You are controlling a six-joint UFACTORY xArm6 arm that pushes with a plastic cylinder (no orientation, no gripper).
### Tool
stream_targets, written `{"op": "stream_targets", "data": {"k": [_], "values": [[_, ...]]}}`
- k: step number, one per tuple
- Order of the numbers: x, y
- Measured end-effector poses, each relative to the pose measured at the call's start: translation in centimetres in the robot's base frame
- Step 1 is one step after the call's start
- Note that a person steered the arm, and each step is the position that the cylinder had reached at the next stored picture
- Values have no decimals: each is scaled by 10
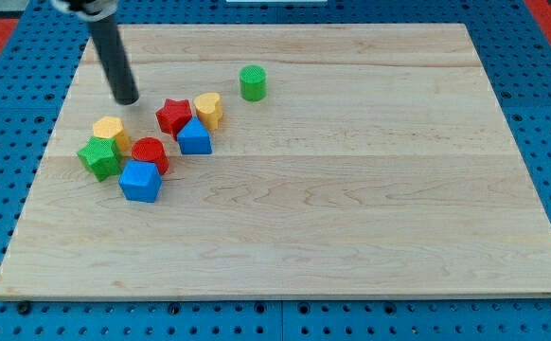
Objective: Push the red star and the yellow heart towards the centre right
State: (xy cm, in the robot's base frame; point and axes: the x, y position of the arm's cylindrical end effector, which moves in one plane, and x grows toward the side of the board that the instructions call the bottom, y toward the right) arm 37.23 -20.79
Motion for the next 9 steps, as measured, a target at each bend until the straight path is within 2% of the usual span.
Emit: {"op": "stream_targets", "data": {"k": [1,2,4,5,6,7,8,9], "values": [[33,1],[-5,27],[10,-12],[27,45],[-6,142],[-19,219],[-28,272],[-29,295]]}}
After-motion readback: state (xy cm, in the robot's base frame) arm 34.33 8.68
